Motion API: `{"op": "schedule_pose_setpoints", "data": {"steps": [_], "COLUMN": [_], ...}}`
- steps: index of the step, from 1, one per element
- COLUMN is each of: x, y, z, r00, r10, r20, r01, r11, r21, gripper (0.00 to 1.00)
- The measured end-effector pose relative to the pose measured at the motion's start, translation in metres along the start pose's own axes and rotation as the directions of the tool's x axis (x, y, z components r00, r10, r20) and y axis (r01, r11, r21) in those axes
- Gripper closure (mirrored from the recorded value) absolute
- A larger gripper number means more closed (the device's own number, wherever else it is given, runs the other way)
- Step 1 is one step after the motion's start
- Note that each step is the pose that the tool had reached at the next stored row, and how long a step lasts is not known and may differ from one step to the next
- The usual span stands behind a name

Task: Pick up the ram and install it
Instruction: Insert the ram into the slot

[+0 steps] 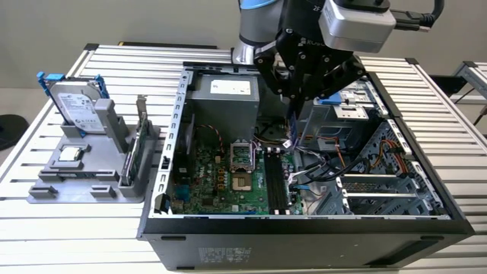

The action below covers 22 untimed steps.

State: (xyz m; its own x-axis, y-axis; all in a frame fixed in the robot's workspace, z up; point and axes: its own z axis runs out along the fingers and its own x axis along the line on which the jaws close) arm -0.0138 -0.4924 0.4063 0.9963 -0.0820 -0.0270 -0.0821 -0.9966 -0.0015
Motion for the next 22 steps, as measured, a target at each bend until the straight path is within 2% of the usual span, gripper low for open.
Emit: {"op": "schedule_pose_setpoints", "data": {"steps": [22], "x": [0.0116], "y": [-0.0009], "z": [0.0064], "r00": [1.0], "r10": [0.007], "r20": [0.0], "r01": [-0.007], "r11": [1.0], "r21": [0.0001], "gripper": [1.0]}}
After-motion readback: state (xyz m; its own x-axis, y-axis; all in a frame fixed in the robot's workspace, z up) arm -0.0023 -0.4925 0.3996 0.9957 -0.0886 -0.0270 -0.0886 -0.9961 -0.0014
